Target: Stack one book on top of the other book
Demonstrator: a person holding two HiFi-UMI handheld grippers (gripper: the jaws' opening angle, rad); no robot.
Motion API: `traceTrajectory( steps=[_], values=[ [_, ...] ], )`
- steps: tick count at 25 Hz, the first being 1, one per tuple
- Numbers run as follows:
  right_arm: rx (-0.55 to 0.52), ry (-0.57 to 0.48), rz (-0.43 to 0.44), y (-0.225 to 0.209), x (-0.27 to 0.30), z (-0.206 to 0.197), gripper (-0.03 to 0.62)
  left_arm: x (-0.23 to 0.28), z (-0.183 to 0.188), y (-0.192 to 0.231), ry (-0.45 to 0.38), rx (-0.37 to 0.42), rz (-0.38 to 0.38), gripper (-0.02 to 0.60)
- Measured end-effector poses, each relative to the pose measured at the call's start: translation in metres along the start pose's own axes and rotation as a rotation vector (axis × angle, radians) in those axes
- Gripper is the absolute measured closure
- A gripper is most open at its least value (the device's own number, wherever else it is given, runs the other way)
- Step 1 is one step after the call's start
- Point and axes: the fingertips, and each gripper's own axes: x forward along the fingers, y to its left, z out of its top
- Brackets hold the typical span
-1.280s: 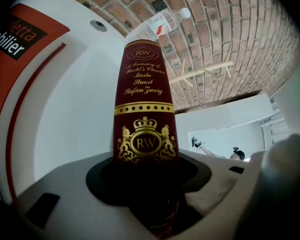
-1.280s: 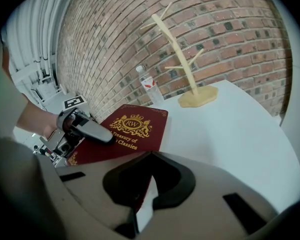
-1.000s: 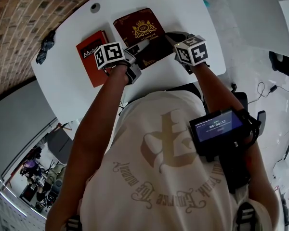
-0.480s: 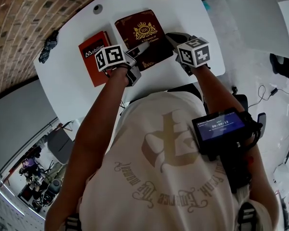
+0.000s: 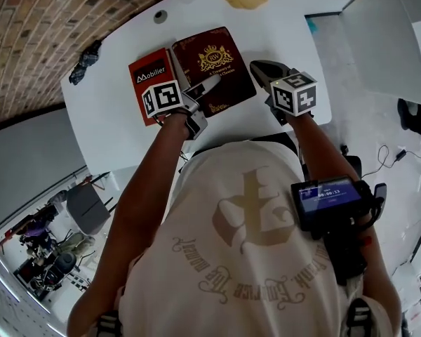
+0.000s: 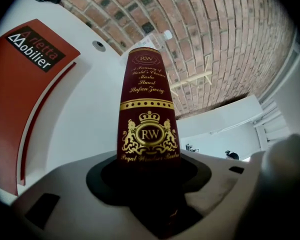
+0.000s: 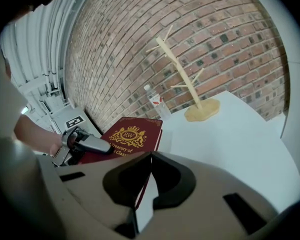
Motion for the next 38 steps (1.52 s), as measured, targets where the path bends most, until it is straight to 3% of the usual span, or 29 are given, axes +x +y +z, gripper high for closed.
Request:
traceTrajectory(
  steps=[18,38],
  values=[
    [-0.017,-0.011,0.064,0.031,0.003,-0.01,0.572,-0.046,-0.013,0.008,-0.055,0.006,0.02,0.345],
    [-0.087,0.002,0.022,0.115,0.046,-0.011,0.572,-0.126,0.007,0.057,-0.101,-0.016,-0.065,0.345]
  ],
)
